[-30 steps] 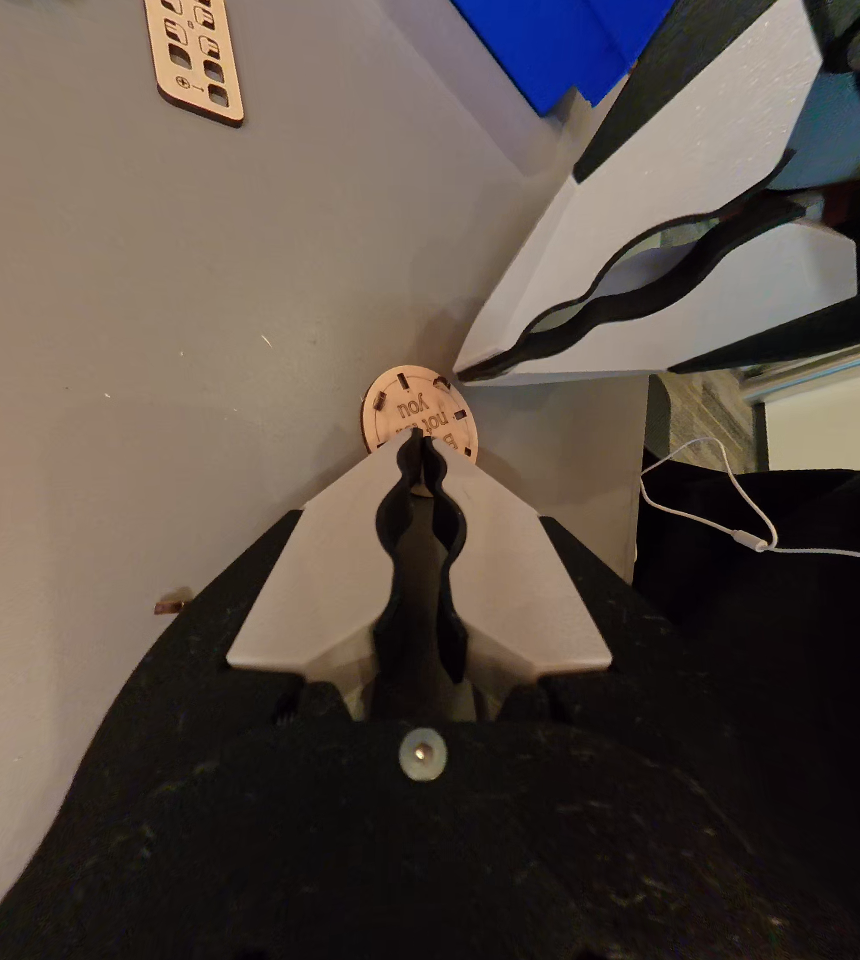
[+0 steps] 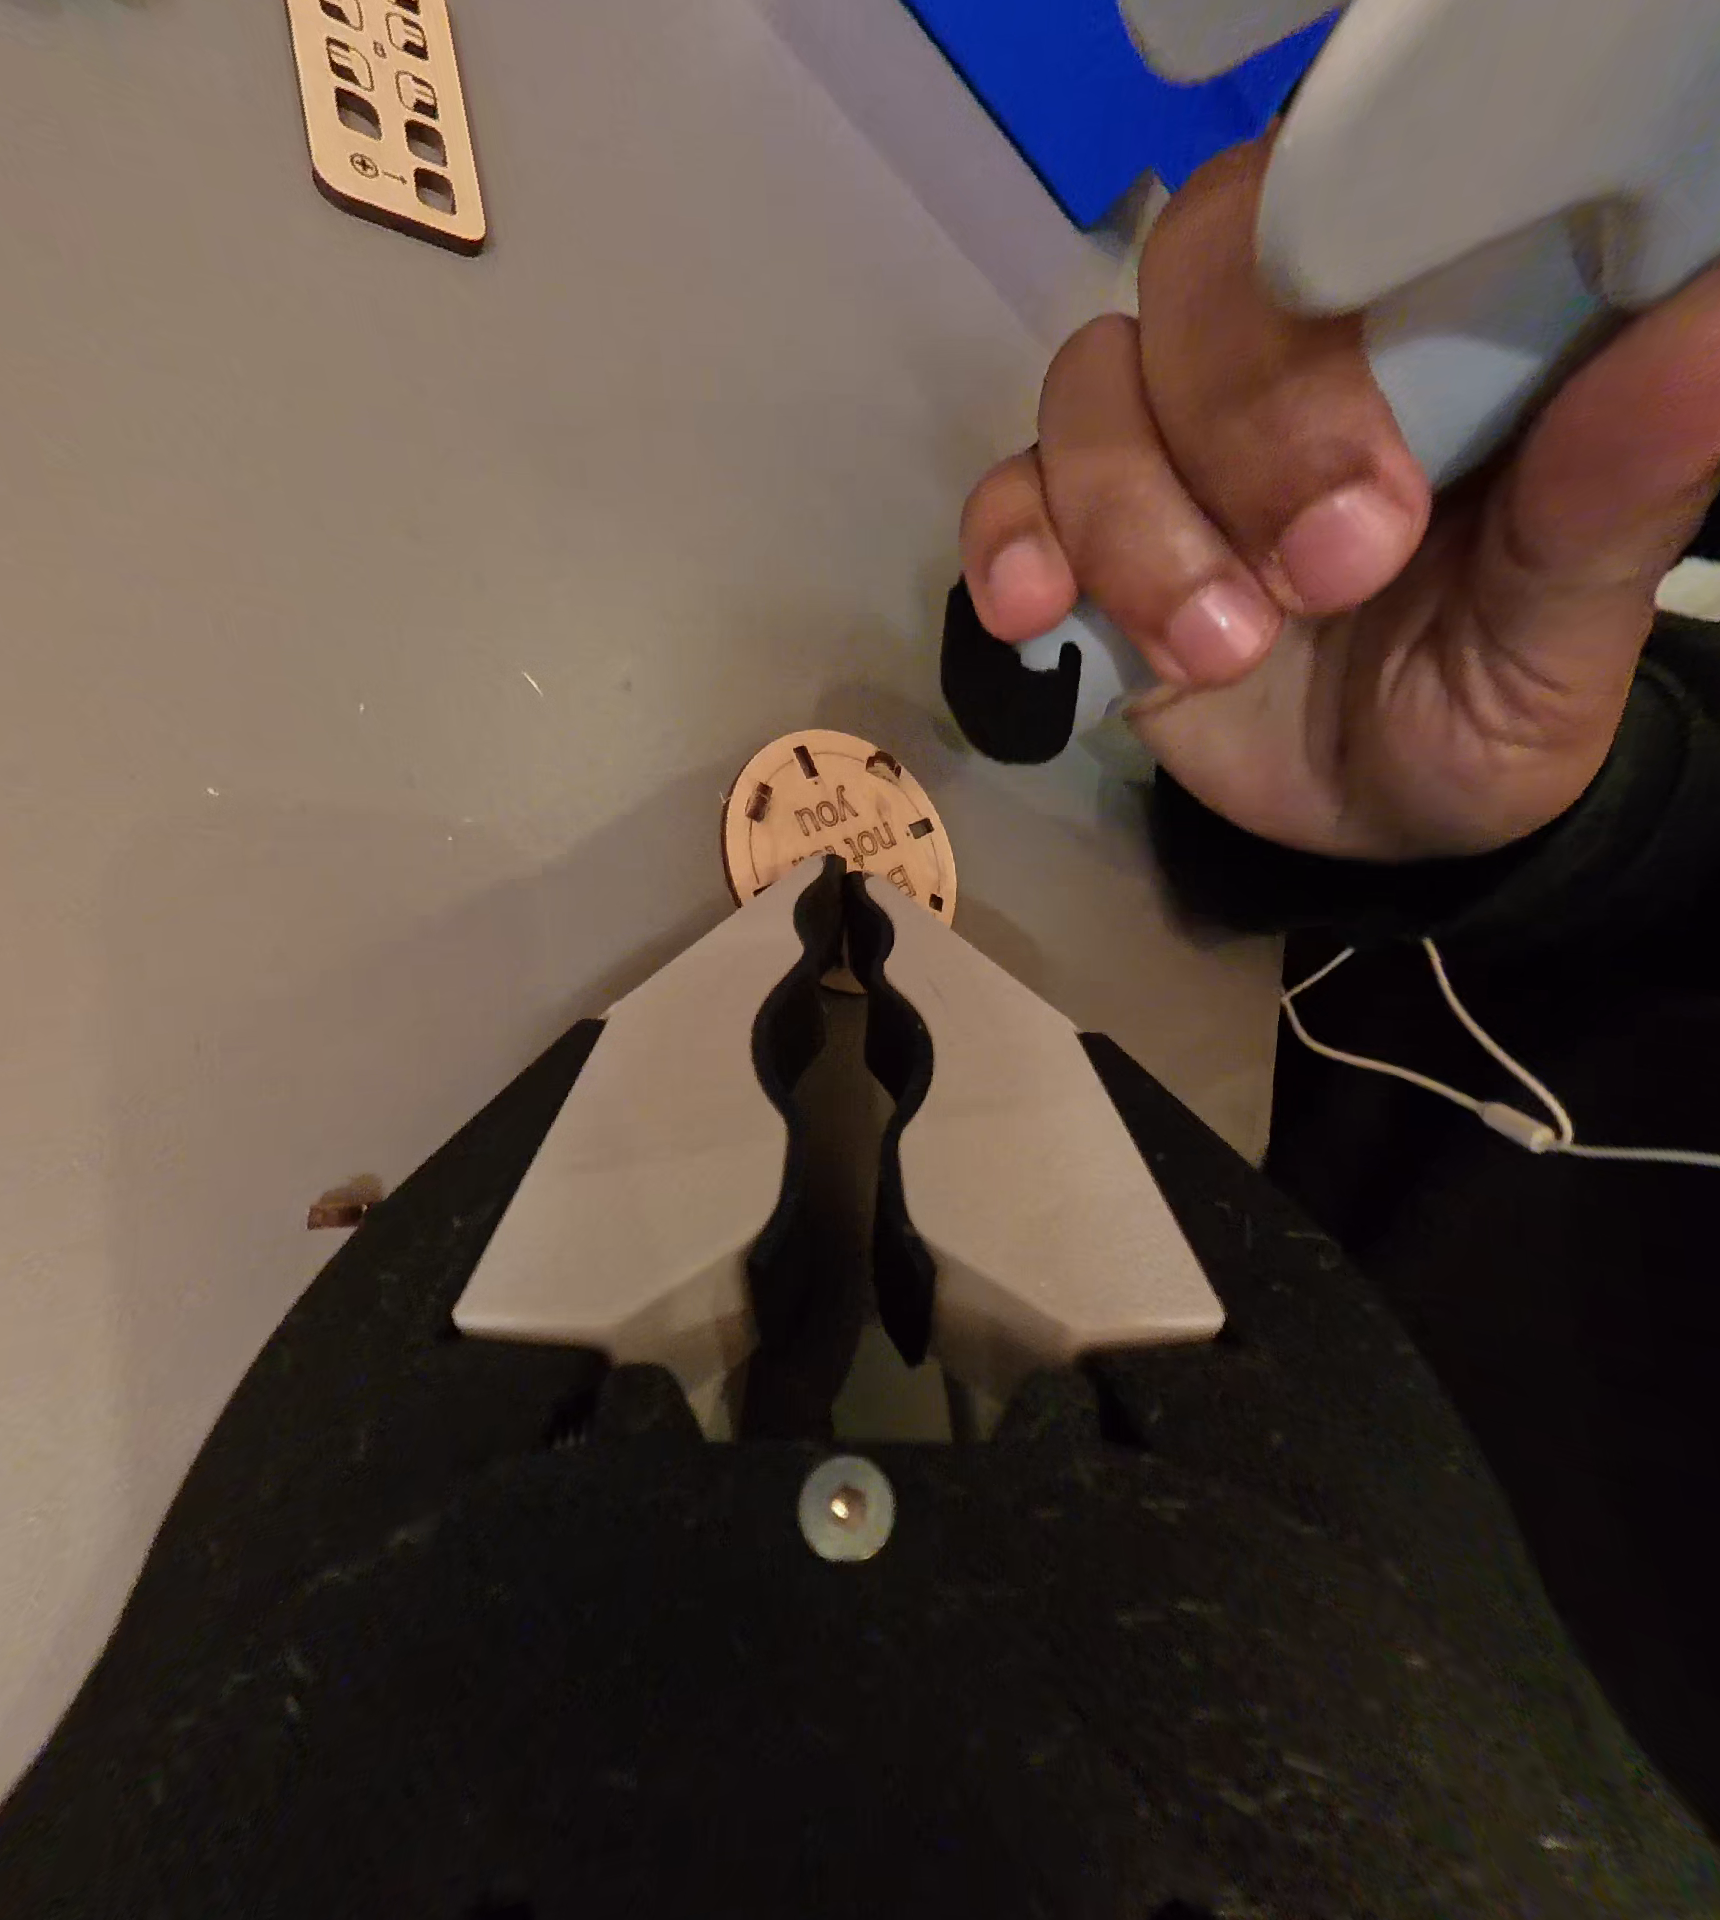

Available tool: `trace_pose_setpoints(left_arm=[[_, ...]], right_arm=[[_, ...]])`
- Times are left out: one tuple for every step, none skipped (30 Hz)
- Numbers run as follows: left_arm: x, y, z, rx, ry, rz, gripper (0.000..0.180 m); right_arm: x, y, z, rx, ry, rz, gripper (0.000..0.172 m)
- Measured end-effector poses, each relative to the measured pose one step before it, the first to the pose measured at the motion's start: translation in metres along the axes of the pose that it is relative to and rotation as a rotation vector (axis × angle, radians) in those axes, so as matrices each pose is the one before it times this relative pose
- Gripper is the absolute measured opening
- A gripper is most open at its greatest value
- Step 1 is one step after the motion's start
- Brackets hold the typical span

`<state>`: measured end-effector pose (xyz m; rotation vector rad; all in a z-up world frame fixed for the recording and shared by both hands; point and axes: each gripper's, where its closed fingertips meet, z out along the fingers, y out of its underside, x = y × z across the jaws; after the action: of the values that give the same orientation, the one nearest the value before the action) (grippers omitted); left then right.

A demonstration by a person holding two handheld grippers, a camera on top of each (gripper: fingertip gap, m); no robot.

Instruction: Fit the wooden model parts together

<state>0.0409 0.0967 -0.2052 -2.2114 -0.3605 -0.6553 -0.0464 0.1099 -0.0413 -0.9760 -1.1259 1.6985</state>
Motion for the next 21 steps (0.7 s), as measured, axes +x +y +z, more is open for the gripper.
trace_pose_setpoints(left_arm=[[0.00002, 0.00001, -0.00001, -0.0001, 0.0001, 0.0, 0.0], [-0.00004, 0.0001, 0.0, -0.0004, -0.0005, 0.0007, 0.0], [0.00004, 0.00005, -0.00003, -0.0003, -0.0015, 0.0016, 0.0], [-0.00005, 0.00008, 0.00004, 0.0, -0.0016, 0.0018, 0.0], [0.00003, -0.00003, -0.00005, 0.0, -0.0028, 0.0031, 0.0], [0.00035, 0.00025, 0.00008, -0.0009, -0.0046, 0.0082, 0.0], [0.00167, 0.00112, 0.00058, -0.0082, 0.0008, 0.0155, 0.0], [0.00206, 0.0015, 0.00079, -0.0104, 0.0031, 0.0166, 0.0], [0.00058, 0.00045, 0.00039, -0.004, -0.0051, 0.0119, 0.0], [-0.00007, 0.00003, 0.00012, -0.0001, -0.0067, 0.0067, 0.0], [0.0, 0.00001, 0.00001, 0.0, -0.0012, 0.0008, 0.0], [0.00002, 0.00004, -0.00006, 0.0001, 0.0025, -0.0035, 0.0], [-0.00012, -0.00005, -0.00004, -0.0001, 0.0035, -0.0041, 0.0], [0.0001, -0.00001, 0.0, 0.0, 0.003, -0.0036, 0.0], [0.00002, 0.00014, -0.00004, -0.0002, 0.0011, -0.0021, 0.0], [0.0, 0.00011, -0.00008, -0.0002, -0.0012, 0.0007, 0.0], [-0.00004, 0.00004, 0.00011, -0.0003, -0.0028, 0.0026, 0.0], [-0.00006, 0.00003, -0.00002, -0.0002, -0.0031, 0.003, 0.0], [0.00002, 0.00001, -0.00003, -0.0002, -0.0016, 0.0016, 0.0], [0.00001, 0.00008, 0.00005, -0.0001, 0.0002, -0.0004, 0.0], [0.0, 0.00001, -0.00012, 0.0, 0.0014, -0.0016, 0.0]], right_arm=[[-0.0021, 0.00051, 0.00054, 0.0075, 0.0031, -0.0103, 0.0], [-0.00027, 0.0012, 0.00039, 0.0032, 0.0076, -0.0142, 0.0], [0.00099, 0.00112, 0.00013, 0.0039, 0.01, -0.0075, 0.0], [0.00102, 0.00065, 0.00005, 0.0061, 0.0053, 0.0038, 0.0], [0.00047, 0.00129, 0.00068, 0.0032, -0.0004, 0.0133, 0.0], [0.00032, 0.0042, 0.0013, -0.0093, -0.0023, 0.0169, 0.0], [0.00064, 0.00934, 0.0024, -0.0308, -0.001, 0.008, 0.0], [0.00198, 0.01047, 0.0024, -0.034, 0.0053, -0.0048, 0.0], [0.00168, 0.00111, 0.00134, -0.0013, 0.0033, -0.0039, 0.0], [0.00243, -0.00266, 0.00097, 0.0108, 0.0102, -0.0203, 0.0], [0.00112, -0.00495, 0.00001, 0.0139, 0.0012, -0.0097, 0.0], [-0.00009, -0.00651, -0.00089, 0.0177, -0.0028, -0.0029, 0.0], [-0.00093, -0.00593, -0.00113, 0.0143, -0.003, -0.0094, 0.0], [-0.00187, -0.00417, -0.00119, 0.0067, -0.0034, -0.0182, 0.0], [-0.00311, -0.00321, -0.00184, 0.007, -0.0054, -0.0199, 0.0], [-0.00433, -0.00215, -0.00212, 0.0061, -0.0088, -0.0163, 0.0], [-0.0052, -0.00027, -0.00211, 0.0013, -0.0105, -0.0138, 0.0], [-0.00532, 0.00149, -0.00175, -0.0023, -0.0105, -0.0117, 0.0], [-0.00423, 0.00398, -0.00102, -0.0089, -0.0074, -0.0123, 0.0], [-0.00187, 0.0085, 0.00009, -0.0263, -0.0008, -0.0153, 0.0], [0.00183, 0.01014, 0.0008, -0.0335, 0.0103, -0.0156, 0.0]])
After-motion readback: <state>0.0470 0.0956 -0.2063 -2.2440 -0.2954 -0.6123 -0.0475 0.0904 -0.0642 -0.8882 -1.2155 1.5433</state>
